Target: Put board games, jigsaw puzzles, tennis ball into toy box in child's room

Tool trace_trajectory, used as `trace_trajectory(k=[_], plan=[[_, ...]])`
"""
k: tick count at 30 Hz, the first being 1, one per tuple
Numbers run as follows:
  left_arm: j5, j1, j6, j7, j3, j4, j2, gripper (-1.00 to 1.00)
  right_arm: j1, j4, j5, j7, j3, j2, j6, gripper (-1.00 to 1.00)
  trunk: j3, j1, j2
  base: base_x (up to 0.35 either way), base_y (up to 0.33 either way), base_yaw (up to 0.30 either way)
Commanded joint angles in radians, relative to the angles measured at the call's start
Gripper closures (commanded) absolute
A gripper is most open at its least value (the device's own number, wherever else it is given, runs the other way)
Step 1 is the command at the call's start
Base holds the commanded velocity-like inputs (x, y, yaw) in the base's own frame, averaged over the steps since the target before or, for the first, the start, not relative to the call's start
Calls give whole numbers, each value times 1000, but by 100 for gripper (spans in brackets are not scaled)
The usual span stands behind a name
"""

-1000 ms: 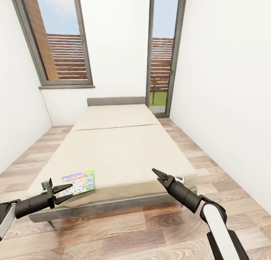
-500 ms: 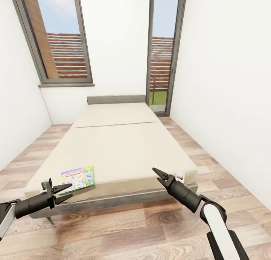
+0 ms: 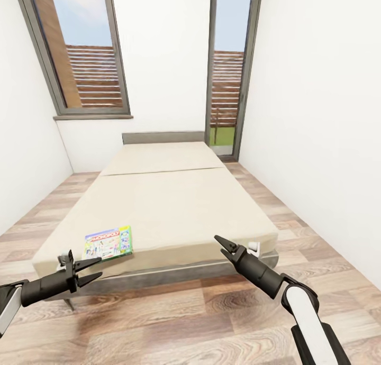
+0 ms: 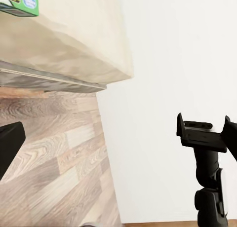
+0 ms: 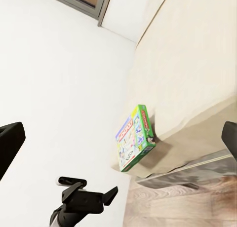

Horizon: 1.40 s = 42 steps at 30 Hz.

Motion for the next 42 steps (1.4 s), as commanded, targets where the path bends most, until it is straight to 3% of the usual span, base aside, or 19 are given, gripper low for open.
trace_trajectory(k=[1, 10, 14, 21, 26, 42], plan=[[3, 0, 9, -1, 0, 0, 0, -100, -1, 0, 2, 6, -2, 1, 7, -100, -4, 4, -8, 0, 0, 0], [3, 0, 9, -1, 0, 0, 0, -100, -1, -2, 2, 87, 4, -6, 14, -100, -7, 8, -15, 0, 0, 0], [3, 0, 9, -1, 0, 0, 0, -100, -2, -5, 2, 153, 13, -9, 27, -100, -7, 8, -15, 0, 0, 0], [3, 0, 9, -1, 0, 0, 0, -100, -2, -9, 10, 345, 77, -12, 60, -100, -7, 8, -15, 0, 0, 0], [3, 0, 9, -1, 0, 0, 0, -100, -2, -10, 13, 410, 90, -12, 61, -100, -7, 8, -15, 0, 0, 0], [2, 0, -3, 2, 6, 0, 0, -100, -2, -10, 13, 451, 98, -12, 62, -100, -7, 8, -15, 0, 0, 0]])
